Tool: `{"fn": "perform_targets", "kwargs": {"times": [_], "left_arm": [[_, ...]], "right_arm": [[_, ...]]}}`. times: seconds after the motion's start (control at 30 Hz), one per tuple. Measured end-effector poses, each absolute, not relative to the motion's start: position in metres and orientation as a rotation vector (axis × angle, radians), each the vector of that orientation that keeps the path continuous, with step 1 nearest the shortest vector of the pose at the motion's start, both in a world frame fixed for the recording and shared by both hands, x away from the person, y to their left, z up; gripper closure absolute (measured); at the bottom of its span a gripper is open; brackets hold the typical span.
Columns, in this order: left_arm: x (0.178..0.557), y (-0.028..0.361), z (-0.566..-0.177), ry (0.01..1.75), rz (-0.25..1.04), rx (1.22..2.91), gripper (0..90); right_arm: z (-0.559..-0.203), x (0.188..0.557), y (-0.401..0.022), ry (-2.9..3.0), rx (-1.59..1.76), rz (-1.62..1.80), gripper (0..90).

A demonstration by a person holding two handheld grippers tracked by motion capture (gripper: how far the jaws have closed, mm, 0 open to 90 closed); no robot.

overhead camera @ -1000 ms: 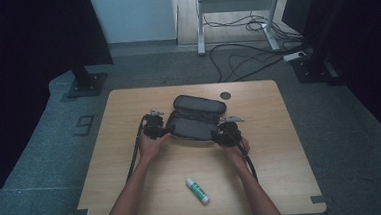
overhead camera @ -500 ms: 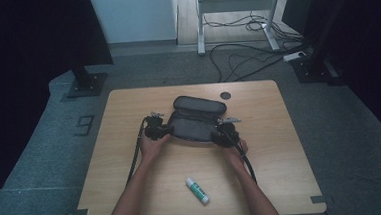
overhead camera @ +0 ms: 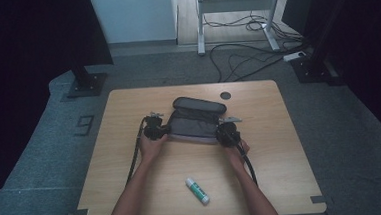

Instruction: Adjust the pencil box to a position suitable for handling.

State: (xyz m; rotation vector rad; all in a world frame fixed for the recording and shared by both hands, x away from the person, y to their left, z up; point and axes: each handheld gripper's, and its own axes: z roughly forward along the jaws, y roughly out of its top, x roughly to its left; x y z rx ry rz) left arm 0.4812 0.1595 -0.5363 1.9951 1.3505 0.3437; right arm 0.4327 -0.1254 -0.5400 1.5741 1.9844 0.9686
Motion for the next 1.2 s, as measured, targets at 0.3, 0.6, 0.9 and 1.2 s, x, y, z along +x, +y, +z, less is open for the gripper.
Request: {"fn": "perform_targets", "kwargs": {"times": [0.3, 0.6, 0.9, 1.2], "left_arm": [[0.477, 0.161, -0.53, 1.338, 0.338, 2.0, 81.8], [0.458, 0.164, -0.497, 1.27, 0.398, 1.954, 81.6], [0.45, 0.167, -0.484, 1.245, 0.405, 1.933, 81.7], [0.438, 0.17, -0.472, 1.22, 0.424, 1.926, 81.7]], "right_arm": [[-0.533, 0.429, -0.127, 1.965, 1.554, 1.007, 85.8], [-0.508, 0.414, -0.13, 1.924, 1.496, 1.077, 86.0], [-0.489, 0.404, -0.13, 1.898, 1.45, 1.11, 86.1], [-0.476, 0.395, -0.129, 1.886, 1.407, 1.128, 86.2]]}}
